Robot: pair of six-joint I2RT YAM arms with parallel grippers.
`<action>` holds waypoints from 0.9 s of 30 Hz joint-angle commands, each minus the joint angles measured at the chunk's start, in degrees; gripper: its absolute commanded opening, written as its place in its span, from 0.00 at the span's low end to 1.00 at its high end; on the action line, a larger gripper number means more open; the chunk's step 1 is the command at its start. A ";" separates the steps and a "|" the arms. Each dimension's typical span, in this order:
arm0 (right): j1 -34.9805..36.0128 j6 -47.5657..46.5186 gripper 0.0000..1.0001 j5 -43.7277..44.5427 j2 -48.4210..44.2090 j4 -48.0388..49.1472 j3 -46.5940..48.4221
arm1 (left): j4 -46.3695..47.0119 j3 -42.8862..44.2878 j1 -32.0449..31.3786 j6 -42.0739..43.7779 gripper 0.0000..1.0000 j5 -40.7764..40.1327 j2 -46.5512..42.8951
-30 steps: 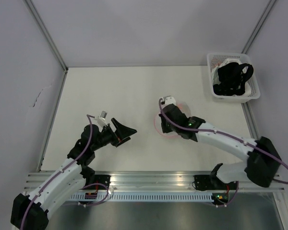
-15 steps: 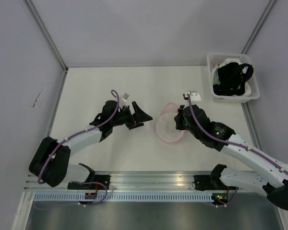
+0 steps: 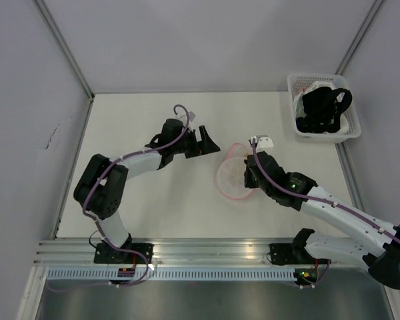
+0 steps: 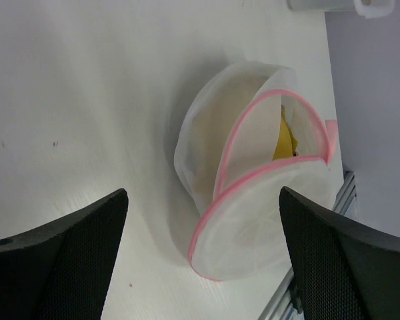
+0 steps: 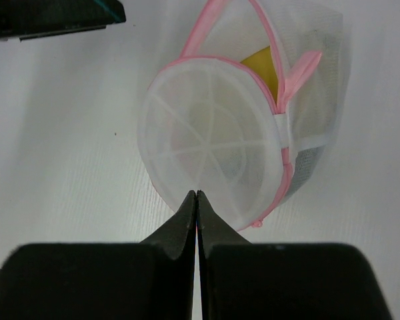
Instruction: Unzip the laundry bag and remove the bra
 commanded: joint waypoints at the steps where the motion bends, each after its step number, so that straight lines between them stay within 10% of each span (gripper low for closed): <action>1: -0.22 0.82 0.00 -0.79 -1.85 0.24 -0.32 | 1.05 7.27 -0.05 9.50 0.97 3.51 4.79; 16: -0.31 0.73 0.00 -1.32 -2.55 -0.55 -1.03 | 2.62 19.95 -3.83 18.39 0.92 20.83 20.90; 27: -0.83 0.82 0.00 -1.58 -2.82 -0.28 -1.99 | 4.12 18.73 -4.54 16.10 0.05 22.33 22.22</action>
